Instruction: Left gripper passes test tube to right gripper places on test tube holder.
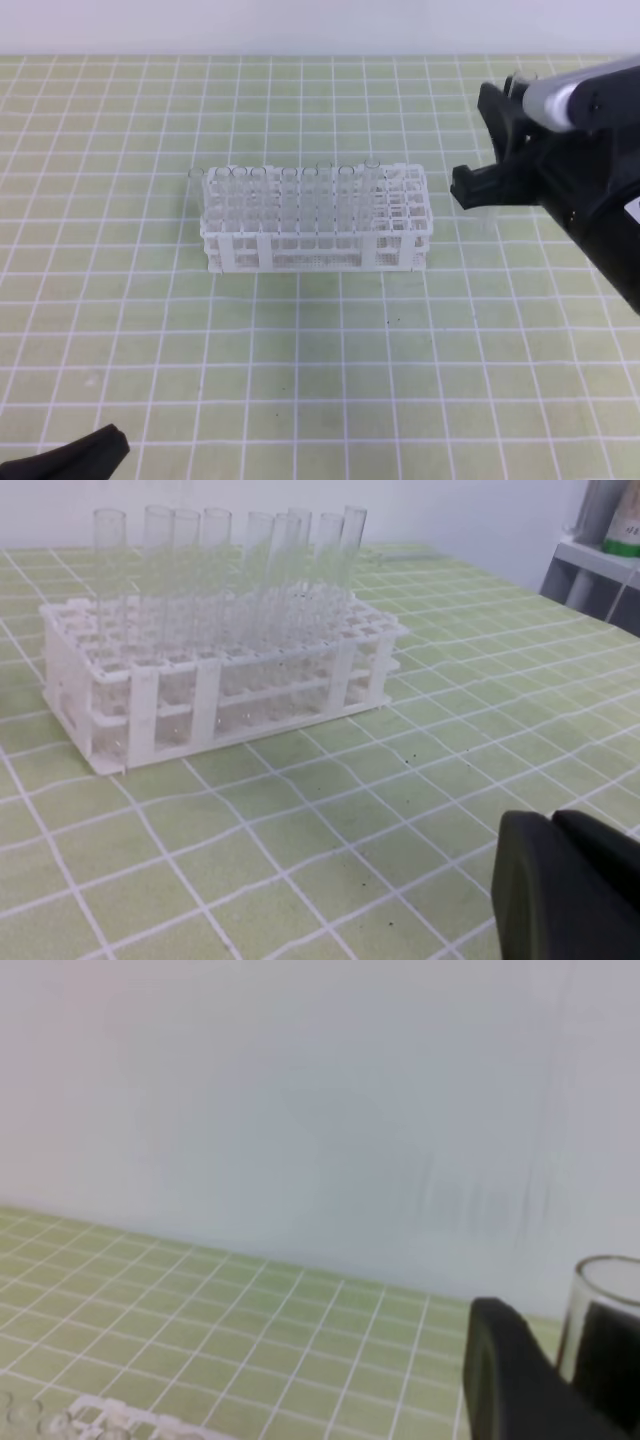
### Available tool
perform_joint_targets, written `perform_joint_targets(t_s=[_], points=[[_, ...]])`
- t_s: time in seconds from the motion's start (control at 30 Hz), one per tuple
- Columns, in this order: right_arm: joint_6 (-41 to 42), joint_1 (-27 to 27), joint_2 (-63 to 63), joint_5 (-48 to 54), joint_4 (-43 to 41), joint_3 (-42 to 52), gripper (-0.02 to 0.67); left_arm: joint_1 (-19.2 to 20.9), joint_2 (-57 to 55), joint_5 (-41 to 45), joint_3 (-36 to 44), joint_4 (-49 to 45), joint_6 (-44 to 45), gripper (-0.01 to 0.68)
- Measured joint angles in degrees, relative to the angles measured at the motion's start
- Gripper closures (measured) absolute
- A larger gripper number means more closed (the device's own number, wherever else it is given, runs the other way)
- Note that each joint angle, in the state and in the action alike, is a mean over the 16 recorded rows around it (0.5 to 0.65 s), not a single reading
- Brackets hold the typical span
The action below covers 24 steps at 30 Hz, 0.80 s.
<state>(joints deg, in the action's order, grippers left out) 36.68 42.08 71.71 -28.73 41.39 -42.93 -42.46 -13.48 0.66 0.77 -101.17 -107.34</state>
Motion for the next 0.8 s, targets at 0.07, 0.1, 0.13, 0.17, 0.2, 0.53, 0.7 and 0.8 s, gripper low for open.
perform_joint_targets(t_s=[0.07,0.1,0.13,0.17,0.2,0.53,0.7,0.8], points=[[-0.23,-0.6,0.52,-1.34,-0.51,0.0,0.559,0.01,-0.02,0.09,0.07,-0.11,0.01,0.675],[-0.35,-0.8,0.84,-2.04,-0.82,0.0,0.559,0.01,-0.02,0.1,0.07,-0.11,0.01,0.675],[-0.47,-0.93,1.17,-2.71,-1.14,0.0,0.559,0.01,-0.05,0.18,0.14,-0.23,0.03,0.675],[-0.58,-1.01,1.51,-3.32,-1.46,0.0,0.559,0.01,-0.05,0.26,0.21,-0.34,0.04,0.675],[-0.7,-1.06,1.86,-3.86,-1.78,0.0,0.559,0.01,-0.05,0.26,0.21,-0.34,0.04,0.675],[-1.48,-1.07,4.62,-5.75,-3.56,0.0,0.56,0.01,-0.05,0.51,0.27,-0.46,0.08,0.675],[-1.46,-1.07,4.81,-4.62,-3.78,0.0,0.56,0.01,-0.02,0.4,0.21,-0.34,0.06,0.675],[-1.44,-1.07,4.81,-3.9,-3.91,0.03,0.56,0.01,-0.02,0.4,0.21,-0.34,0.06,0.675]])
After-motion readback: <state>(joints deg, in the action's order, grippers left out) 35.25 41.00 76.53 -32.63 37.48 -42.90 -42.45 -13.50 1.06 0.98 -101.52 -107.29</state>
